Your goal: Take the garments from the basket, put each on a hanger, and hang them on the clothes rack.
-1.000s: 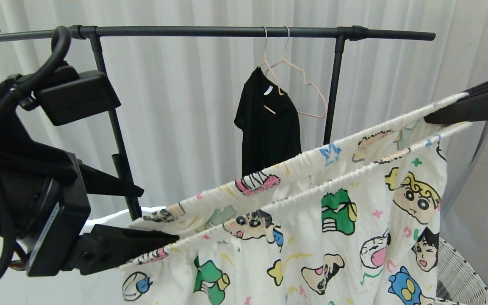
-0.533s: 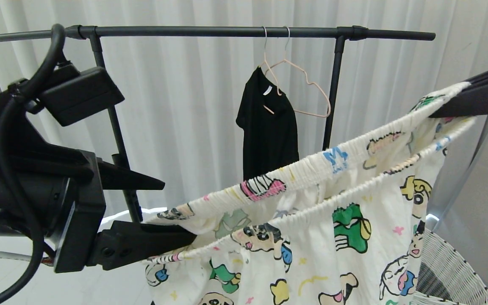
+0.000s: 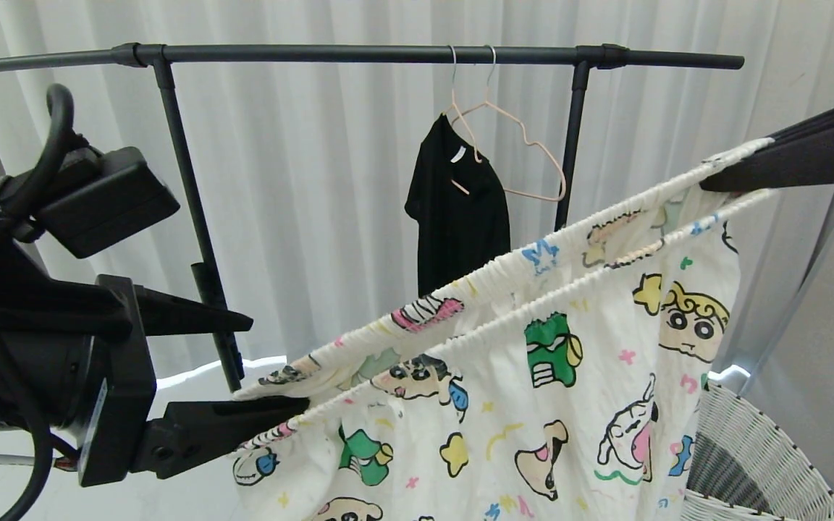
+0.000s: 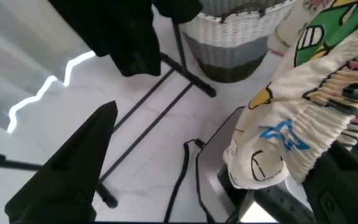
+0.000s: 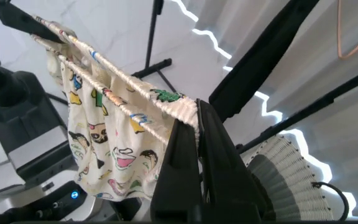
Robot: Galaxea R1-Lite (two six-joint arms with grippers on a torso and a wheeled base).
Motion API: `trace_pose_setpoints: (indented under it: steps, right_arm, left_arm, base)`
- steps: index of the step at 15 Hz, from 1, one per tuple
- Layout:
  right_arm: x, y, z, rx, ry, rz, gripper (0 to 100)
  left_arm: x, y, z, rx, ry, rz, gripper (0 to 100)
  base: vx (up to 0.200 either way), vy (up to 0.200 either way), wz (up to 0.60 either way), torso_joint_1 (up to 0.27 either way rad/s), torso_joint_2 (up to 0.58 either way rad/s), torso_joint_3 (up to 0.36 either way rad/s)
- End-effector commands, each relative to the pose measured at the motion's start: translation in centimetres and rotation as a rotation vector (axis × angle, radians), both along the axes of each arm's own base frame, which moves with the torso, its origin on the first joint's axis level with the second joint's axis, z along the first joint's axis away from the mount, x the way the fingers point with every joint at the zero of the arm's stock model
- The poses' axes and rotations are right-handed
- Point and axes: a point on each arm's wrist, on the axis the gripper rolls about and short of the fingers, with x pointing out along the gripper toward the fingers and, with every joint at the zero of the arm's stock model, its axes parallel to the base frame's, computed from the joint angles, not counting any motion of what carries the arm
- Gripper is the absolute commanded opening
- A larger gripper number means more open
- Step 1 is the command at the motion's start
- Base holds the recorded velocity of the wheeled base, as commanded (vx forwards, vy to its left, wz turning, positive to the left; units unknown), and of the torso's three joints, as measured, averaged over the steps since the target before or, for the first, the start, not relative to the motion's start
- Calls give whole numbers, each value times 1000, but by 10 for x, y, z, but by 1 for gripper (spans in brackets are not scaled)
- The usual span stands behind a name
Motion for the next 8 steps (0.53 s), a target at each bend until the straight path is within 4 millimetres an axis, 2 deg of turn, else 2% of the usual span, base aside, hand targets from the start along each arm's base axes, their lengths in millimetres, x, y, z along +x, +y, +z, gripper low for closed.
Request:
trace_pose_setpoints:
  steps: [1, 8]
  right_arm:
    - [0, 0, 0, -2, -1, -1, 0]
    - [13, -3, -10, -57, 7, -124, 0]
  left_arm:
    - [-1, 1, -1, 4, 2, 6, 0]
    - [-1, 2, 7, -28, -63, 18, 0]
  base:
    - [0, 0, 0, 0, 0, 0]
    - [0, 0, 0, 0, 0, 0]
